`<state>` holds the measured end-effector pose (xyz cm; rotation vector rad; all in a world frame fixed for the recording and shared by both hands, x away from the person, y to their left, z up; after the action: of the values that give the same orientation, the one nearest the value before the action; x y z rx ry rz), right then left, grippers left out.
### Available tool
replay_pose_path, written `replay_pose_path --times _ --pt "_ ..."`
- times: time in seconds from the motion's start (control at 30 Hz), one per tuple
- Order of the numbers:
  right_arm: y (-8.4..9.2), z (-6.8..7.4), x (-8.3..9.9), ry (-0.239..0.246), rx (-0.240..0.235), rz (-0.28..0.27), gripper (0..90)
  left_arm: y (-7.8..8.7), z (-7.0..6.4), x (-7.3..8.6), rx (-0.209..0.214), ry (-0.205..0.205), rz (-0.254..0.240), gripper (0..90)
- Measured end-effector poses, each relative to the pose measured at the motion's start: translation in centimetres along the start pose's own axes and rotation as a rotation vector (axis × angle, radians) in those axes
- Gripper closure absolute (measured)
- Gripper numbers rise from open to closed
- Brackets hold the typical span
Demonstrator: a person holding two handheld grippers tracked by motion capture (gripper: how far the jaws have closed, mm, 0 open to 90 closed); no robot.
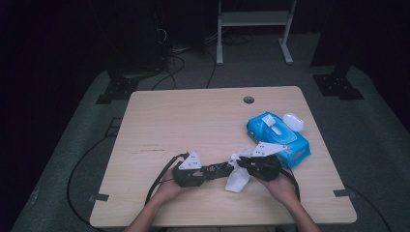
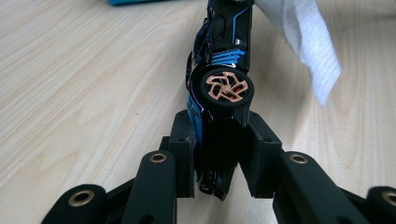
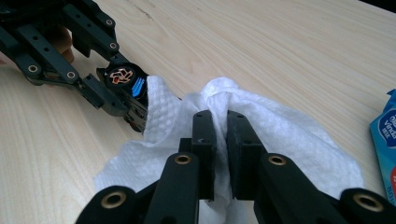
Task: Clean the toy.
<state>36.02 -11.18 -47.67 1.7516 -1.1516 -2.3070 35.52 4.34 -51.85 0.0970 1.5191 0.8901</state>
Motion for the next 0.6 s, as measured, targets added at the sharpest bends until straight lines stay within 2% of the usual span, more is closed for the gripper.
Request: replay_pose_path --times 0.03,0.07,0.2,0.3,0.43,0.5,0.6 --pt "-0.1 0.1 -0.1 0.003 0.002 -0.004 81.6 0.0 0.0 0.0 -0.001 0.003 0.000 68.4" --pt "-0.5 0.6 -0.3 -0.006 -0.028 -0.019 81.6 0.0 0.0 0.0 -0.001 0.000 -0.002 68.4" --pt "-1.3 1.1 -0.7 -0.006 -0.046 -0.026 81.6 0.0 0.0 0.0 -0.006 0.000 -0.001 68.4" --pt "-1.1 0.9 -0.6 -0.011 -0.045 -0.023 81.6 0.1 0.0 0.0 -0.008 -0.010 -0.002 68.4" --pt "-0.5 -0.2 -0.2 -0.030 -0.013 -0.025 81.7 0.1 0.1 0.1 -0.001 -0.001 -0.003 68.6" --pt "-0.6 -0.1 -0.3 -0.045 -0.017 -0.034 81.8 0.1 0.1 0.1 -0.002 0.000 -0.003 68.6" --pt "-1.0 0.4 -0.6 -0.037 -0.027 -0.039 81.7 0.1 0.1 0.1 0.001 0.000 -0.003 68.5"
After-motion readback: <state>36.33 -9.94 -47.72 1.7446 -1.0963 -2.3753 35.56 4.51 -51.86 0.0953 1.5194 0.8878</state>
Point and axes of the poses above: each handheld gripper's, and its own axes: y roughly backward along the jaws, x roughly out of its underside, z roughly to its left, the point moved 9 cm from there along -y, roughly forward along the jaws, and after that the axes turned 9 degrees about -x, right-handed, at the moved point
